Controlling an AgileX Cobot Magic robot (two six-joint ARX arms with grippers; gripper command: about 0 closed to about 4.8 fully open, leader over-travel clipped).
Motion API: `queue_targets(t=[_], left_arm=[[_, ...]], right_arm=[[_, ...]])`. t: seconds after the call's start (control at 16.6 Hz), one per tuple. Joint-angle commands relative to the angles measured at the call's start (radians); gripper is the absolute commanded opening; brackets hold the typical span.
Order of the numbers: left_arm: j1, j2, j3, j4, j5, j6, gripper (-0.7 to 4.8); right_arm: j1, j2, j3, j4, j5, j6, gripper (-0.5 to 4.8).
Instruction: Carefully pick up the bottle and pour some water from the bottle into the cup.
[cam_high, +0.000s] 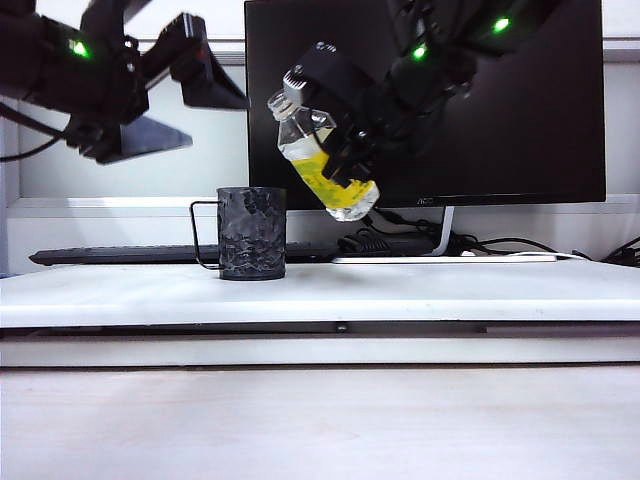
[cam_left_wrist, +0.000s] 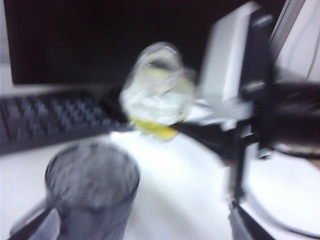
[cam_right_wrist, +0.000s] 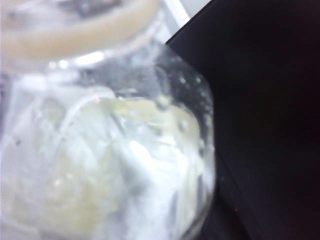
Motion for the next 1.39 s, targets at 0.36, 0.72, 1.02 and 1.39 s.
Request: queue_targets(t=[0.36,0.72,1.02,1.39], left_arm=[[0.002,-0.006,0.007,-0.057,-0.04,0.089,4.79],[0.001,-0.006,0.007,-0.058,-0.039,0.089,4.79],[0.001,-0.006,0.007,-0.084,-0.036,0.088,4.79],[0.001,-0.006,0.007,-0.109,-0.04,0.089,4.79]], right_arm=[[0.002,0.027,0.019,0.087,0.021,-0.204,1.69],[0.007,0.027,0.019,0.106,0.087,-0.384,1.69],[0.007,0.027,0.019,0.114,0.087,-0.489,1.69],[0.006,0.027,0.019,0.271,0.1,-0.579,1.7]])
